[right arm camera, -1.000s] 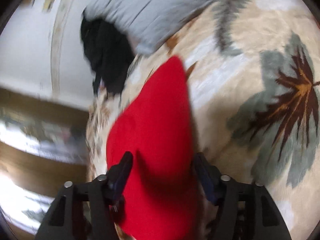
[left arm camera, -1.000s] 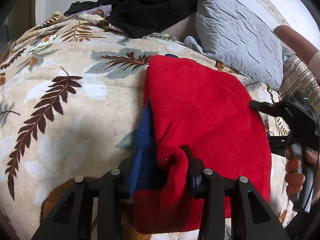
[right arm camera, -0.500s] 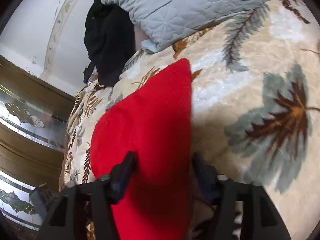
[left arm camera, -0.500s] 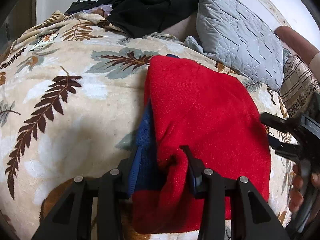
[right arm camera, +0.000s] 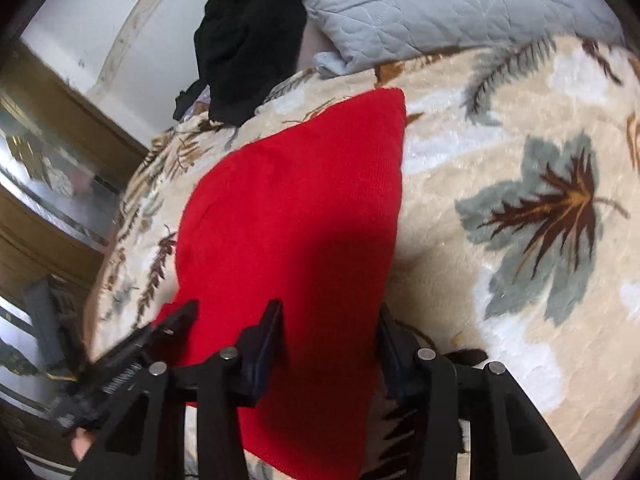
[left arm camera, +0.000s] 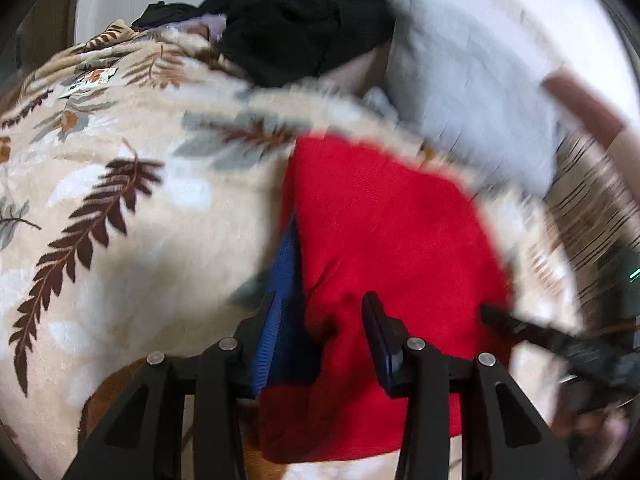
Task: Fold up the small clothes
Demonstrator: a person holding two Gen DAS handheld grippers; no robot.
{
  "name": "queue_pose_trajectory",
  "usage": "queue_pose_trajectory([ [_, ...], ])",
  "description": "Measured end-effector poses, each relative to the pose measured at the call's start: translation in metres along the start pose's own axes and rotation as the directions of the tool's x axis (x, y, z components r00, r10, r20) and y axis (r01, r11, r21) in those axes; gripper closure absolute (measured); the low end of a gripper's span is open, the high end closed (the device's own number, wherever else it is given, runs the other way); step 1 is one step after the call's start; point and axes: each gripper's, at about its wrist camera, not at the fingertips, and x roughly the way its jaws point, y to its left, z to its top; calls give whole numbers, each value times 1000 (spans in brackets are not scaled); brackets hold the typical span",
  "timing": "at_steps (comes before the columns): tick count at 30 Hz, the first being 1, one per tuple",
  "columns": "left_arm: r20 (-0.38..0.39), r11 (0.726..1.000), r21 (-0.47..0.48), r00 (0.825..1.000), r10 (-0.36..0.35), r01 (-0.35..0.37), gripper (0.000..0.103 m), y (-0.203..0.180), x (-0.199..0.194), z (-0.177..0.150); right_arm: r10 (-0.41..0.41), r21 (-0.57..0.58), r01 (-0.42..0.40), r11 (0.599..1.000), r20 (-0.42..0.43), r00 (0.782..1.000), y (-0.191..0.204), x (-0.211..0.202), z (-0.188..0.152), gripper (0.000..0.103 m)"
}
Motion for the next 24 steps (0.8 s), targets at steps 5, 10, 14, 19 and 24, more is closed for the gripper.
queue_pose_trajectory([
  [5,-1,981,-154,993,-122,120,51,31,-2,16,110,103,-114,988,44,993,-26,-12,1,37],
  [10,-116,931,-279,954,-278,237,47,40,27,24,170,198,-177,964,52,984,-48,-12,11,36],
  [14,-163,957,-218,960,-227,189,44,31,42,28,228,246,-218,944,-11,974,-51,13,14,35],
  [19,-104,955,-242,973,-204,174,44,41,23,31,246,232,-227,946,-54,968,-42,27,13,35],
  [24,-173,953,-246,960,-220,174,44,44,43,30,228,191,-212,959,-65,972,-37,28,14,35],
])
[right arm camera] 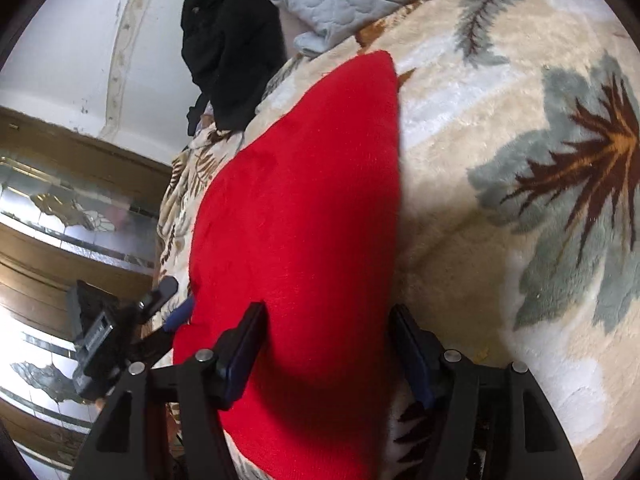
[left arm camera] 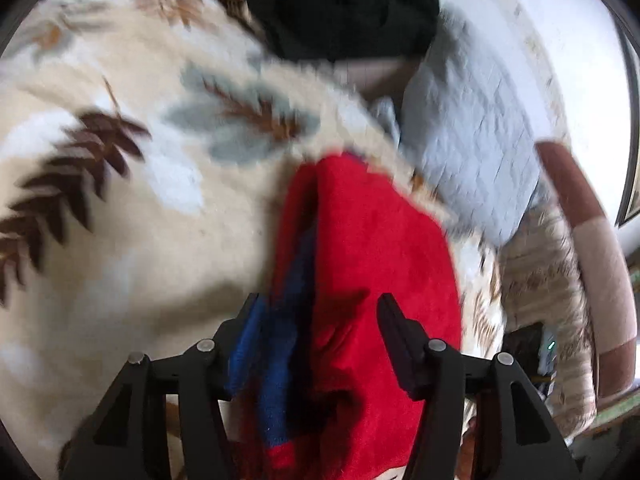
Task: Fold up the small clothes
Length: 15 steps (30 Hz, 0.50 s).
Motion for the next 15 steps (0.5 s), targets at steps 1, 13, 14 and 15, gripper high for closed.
queue_pose_trajectory([
  [1,-47,1000,16,999,3,-3,44,0,13,-2,8,11,-8,1000,-2,1000,-1,1,0,35],
  [13,49,991,132,999,-9,3,75,-45,-17,-19,-139,-215,146,966,47,989,53,-24,-1,59],
  [14,67,990,140,998,-7,-3,74,-54,-21,-23,-144,-236,155,959,64,988,59,-34,-2,59],
  [15,74,990,139,997,-3,-7,74,-58,-22,-27,-147,-244,160,956,72,987,60,-41,-2,59],
])
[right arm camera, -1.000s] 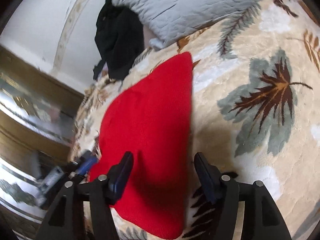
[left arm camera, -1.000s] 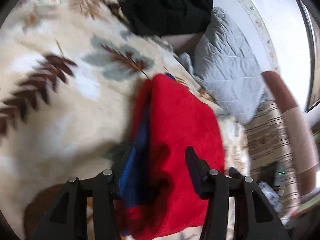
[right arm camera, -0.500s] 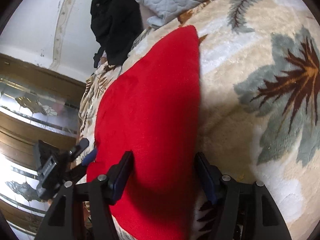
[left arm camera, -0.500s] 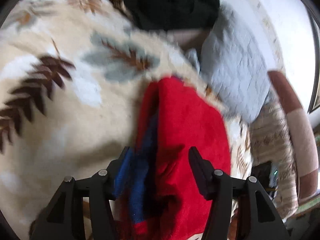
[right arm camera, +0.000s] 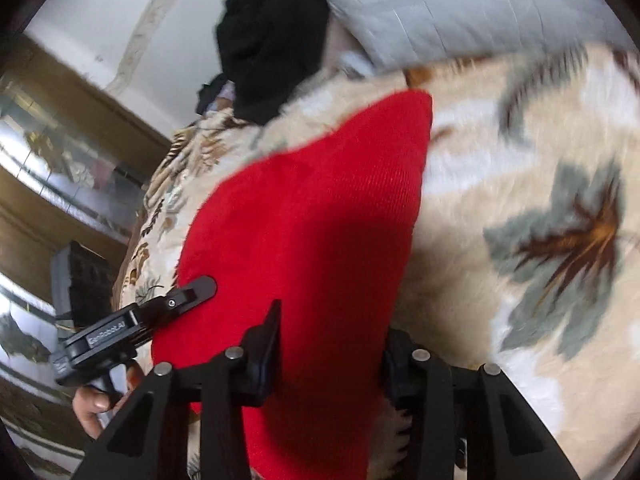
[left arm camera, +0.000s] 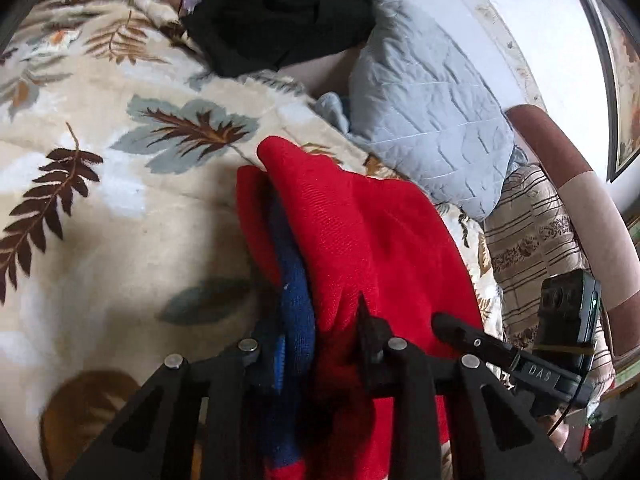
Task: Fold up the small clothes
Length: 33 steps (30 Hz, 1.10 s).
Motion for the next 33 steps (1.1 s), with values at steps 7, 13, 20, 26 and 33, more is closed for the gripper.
queue_pose_trajectory([
  [7,-80,992,-106,995,60,-69,49,23,39,-24,-13,121,24,992,-96,995,-54,13,-13,41],
  [13,-73,995,-95,997,-7,0,41,23,33,-14,143,258,-143,956,18,990,-81,4,-8,35],
  [20,-86,999,27,996,20,-17,73,-10,32,-17,72,139,-64,988,-58,996,-53,20,-2,58],
  [26,26,989,134,998,-61,57,73,-78,9,-1,15,4,-15,1000,66,998,-29,-52,18,59],
  [33,-127,988,144,989,80,-62,64,-89,97,-12,-68,107,56,993,117,991,-96,-78,17,41],
])
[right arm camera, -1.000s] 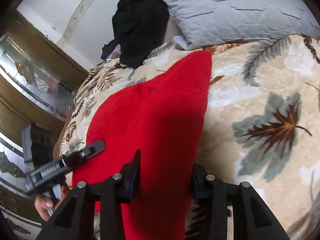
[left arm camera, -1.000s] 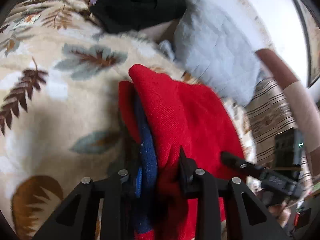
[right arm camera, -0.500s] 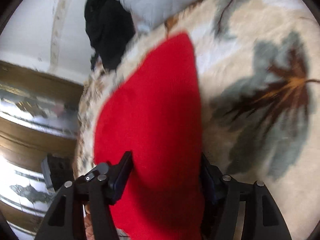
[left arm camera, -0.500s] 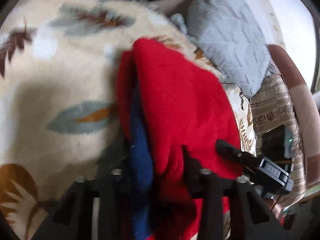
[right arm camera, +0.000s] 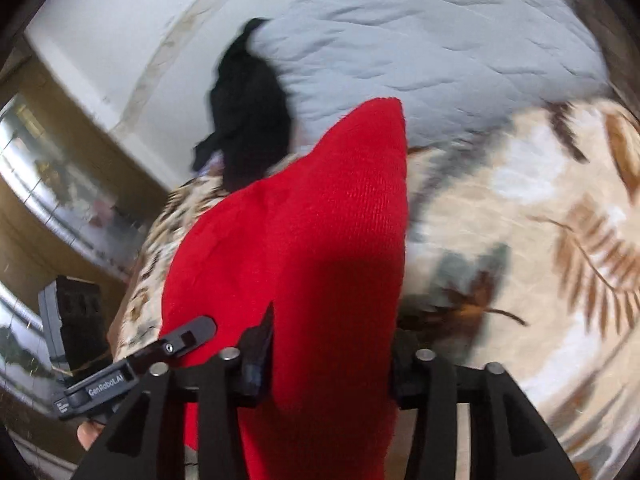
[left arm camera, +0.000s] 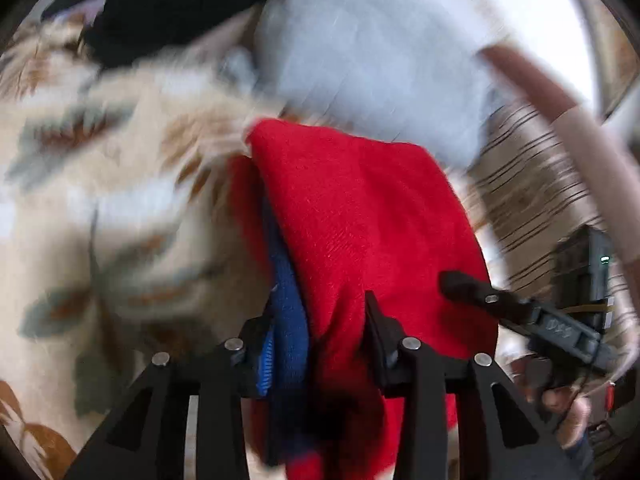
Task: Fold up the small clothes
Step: 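Release the folded sweater and lift both tools away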
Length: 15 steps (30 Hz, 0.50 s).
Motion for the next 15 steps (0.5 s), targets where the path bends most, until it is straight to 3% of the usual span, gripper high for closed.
queue_pose_trajectory([
  [1,-27,999,-15,998,49,-49,61,8,7,-7,-51,55,54,997,-50,997,-22,12,-9,40],
  [3,9,999,-38,1000,0,0,54,17,-1,-15,-93,124,103,987,-84,992,-52,13,-24,38],
  [4,17,999,-36,1000,17,-16,54,18,-8,-16,-39,155,46,987,-46,998,-60,6,-30,37],
  [5,36,999,-30,999,35,-34,54,18,-16,-16,-54,163,57,985,-25,998,-62,-2,-32,37],
  [7,69,998,-20,996,64,-63,55,14,-29,-18,-89,124,84,989,31,996,-53,-19,-32,37],
  [11,116,996,7,989,92,-93,55,0,-43,-27,9,42,-13,999,99,995,-19,-45,-28,37],
  [13,126,990,28,983,132,-136,54,-4,-43,-33,59,21,-61,998,94,994,-4,-43,-32,36],
  [15,109,985,45,980,163,-169,54,-7,-37,-36,82,30,-83,996,25,996,6,-21,-40,36],
])
